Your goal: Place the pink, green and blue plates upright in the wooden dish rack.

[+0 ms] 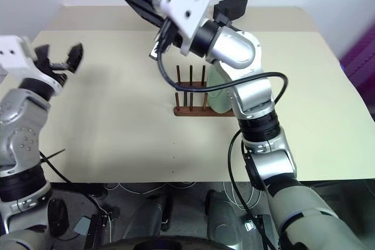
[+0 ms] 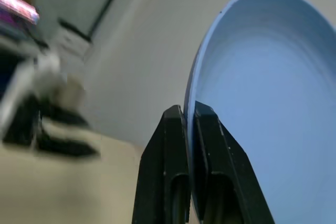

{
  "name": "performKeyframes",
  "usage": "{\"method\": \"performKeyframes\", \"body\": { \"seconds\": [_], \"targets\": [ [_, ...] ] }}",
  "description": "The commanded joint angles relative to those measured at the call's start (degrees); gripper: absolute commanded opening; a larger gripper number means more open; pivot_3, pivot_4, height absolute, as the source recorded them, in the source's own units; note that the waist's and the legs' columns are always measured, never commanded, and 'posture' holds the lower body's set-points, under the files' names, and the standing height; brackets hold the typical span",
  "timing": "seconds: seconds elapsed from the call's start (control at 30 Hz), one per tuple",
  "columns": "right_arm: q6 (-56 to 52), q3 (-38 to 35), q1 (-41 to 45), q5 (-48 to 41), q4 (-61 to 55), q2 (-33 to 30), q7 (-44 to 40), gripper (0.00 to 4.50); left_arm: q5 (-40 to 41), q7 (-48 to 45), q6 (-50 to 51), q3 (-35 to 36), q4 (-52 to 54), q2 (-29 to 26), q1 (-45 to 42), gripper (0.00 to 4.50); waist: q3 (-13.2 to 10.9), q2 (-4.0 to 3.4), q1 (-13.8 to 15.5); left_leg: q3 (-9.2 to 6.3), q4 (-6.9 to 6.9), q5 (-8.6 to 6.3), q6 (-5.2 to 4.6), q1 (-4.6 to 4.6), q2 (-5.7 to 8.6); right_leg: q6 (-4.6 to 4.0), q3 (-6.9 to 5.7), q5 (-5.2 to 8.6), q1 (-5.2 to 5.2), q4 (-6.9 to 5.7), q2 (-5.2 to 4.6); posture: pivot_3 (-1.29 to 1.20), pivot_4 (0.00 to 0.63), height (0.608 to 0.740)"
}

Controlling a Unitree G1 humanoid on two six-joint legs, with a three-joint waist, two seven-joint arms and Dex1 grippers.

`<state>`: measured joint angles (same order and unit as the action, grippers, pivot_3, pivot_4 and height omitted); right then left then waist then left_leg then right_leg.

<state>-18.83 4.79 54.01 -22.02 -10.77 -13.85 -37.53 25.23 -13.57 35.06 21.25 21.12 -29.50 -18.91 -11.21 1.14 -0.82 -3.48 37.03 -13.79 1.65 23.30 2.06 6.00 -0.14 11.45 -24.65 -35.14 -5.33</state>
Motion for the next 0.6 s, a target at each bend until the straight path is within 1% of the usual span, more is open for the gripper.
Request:
{"method": "performKeyframes", "body": {
  "seconds": [0.03,0.07,0.17,0.27,0.37,0.53,0.6],
  "targets": [
    [-11.9,-5.4,-0.9,-12.8,-6.7,-0.5,1.2,0.00,-1.8,-7.2,-6.0,-4.4,2.2,-1.6,4.3,4.48,0.0,-0.03,0.0,0.00,-0.02,0.00,-0.01,-0.01,0.00,-0.08,0.01,0.05,-0.01,0.00,-0.01,0.00,0.150,0.738],
    [-13.6,-5.9,-1.0,-14.4,-7.5,-0.6,1.7,0.00,-2.0,-7.9,-6.7,-4.8,2.1,-1.8,5.1,4.48,0.0,-0.04,0.0,0.00,-0.02,-0.01,-0.01,0.00,-0.02,-0.11,0.00,0.06,-0.02,0.00,-0.01,0.00,0.150,0.738],
    [-23.1,-10.2,-3.1,-23.8,-9.7,-0.5,6.6,0.00,-0.2,-13.6,-6.8,-7.9,3.4,-2.6,9.9,4.48,0.0,-0.04,0.0,0.00,-0.02,-0.01,-0.02,0.01,-0.04,-0.14,0.00,0.06,-0.05,0.00,0.00,0.00,0.150,0.738],
    [-29.1,-13.0,-4.6,-31.4,-11.4,0.1,11.9,0.00,-0.2,-16.7,-6.9,-9.5,3.8,-3.6,12.4,4.48,0.0,-0.06,0.0,0.00,-0.04,-0.04,-0.07,0.01,-0.06,-0.15,0.02,0.07,-0.05,0.01,-0.03,0.00,0.150,0.738],
    [-33.1,-15.0,-5.8,-37.2,-12.4,1.0,18.2,0.00,-0.7,-18.7,-7.2,-10.7,3.6,-4.1,13.6,4.48,0.0,-0.08,0.0,0.02,-0.02,-0.04,-0.07,0.02,-0.07,-0.16,0.01,0.07,-0.06,0.00,-0.01,0.00,0.150,0.738],
    [-36.9,-17.1,-7.5,-44.3,-11.9,2.4,29.9,0.00,-0.8,-20.5,-7.4,-12.0,4.4,-4.3,14.8,4.48,0.0,-0.07,0.0,0.02,-0.02,-0.04,-0.08,0.02,-0.08,-0.15,0.02,0.07,-0.06,0.01,-0.02,0.00,0.150,0.738],
    [-37.5,-17.0,-8.1,-46.4,-12.0,2.3,32.4,0.00,-0.7,-20.6,-7.3,-12.2,4.7,-3.8,14.9,4.48,0.0,-0.08,0.0,0.03,-0.02,-0.04,-0.09,0.02,-0.08,-0.15,0.01,0.08,-0.06,0.01,-0.01,0.00,0.150,0.738]
  ]
}}
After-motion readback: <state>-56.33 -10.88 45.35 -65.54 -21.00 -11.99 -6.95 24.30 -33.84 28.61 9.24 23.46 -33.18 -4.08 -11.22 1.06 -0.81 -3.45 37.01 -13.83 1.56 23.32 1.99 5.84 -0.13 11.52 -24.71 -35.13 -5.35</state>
